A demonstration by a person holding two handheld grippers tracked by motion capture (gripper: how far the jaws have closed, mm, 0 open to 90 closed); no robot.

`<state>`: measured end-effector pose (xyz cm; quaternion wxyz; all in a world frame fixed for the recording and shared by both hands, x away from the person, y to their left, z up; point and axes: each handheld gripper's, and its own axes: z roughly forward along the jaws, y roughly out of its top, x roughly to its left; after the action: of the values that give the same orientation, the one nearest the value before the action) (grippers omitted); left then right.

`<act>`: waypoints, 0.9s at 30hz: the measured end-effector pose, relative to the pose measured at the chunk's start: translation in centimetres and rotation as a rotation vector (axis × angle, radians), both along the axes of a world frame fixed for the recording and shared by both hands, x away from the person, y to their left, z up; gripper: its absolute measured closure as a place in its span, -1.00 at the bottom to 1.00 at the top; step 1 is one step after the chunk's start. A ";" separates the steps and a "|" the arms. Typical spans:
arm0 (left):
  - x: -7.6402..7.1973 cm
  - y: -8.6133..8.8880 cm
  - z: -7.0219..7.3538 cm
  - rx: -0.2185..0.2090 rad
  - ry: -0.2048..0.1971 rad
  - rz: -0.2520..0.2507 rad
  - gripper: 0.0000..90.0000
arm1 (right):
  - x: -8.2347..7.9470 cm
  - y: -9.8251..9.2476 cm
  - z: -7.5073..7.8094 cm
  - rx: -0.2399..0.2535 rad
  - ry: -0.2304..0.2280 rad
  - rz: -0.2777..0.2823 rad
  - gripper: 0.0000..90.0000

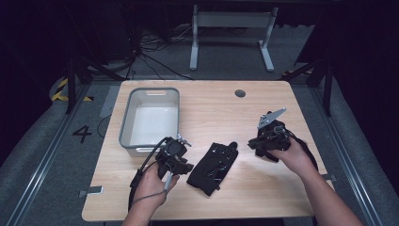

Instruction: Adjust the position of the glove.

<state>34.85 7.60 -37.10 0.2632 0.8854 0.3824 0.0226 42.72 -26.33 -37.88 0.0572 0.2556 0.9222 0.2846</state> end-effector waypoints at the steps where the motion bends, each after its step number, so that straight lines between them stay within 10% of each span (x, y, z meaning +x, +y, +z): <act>1: -0.1 -0.1 0.1 -0.002 -0.013 0.000 0.45 | 0.0 0.0 0.0 0.002 0.000 -0.002 0.80; 5: -0.5 -0.2 0.6 -0.052 0.000 -0.015 0.40 | 0.0 0.1 0.1 0.011 0.006 0.001 0.76; 11: -1.0 -1.1 0.2 0.001 0.006 -0.028 0.41 | 0.3 0.7 0.4 0.019 0.000 0.012 0.73; 18: -1.3 -0.3 -0.1 -0.073 0.042 -0.027 0.33 | 0.9 1.8 0.2 0.018 -0.003 0.022 0.70; 27: -1.1 -1.7 -1.7 -0.019 0.083 -0.059 0.26 | 2.1 3.4 -1.4 0.013 0.024 0.017 0.63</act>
<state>33.73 5.86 -38.82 0.2561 0.8940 0.3668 -0.0256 44.80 -22.88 -39.31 0.0423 0.2517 0.9230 0.2880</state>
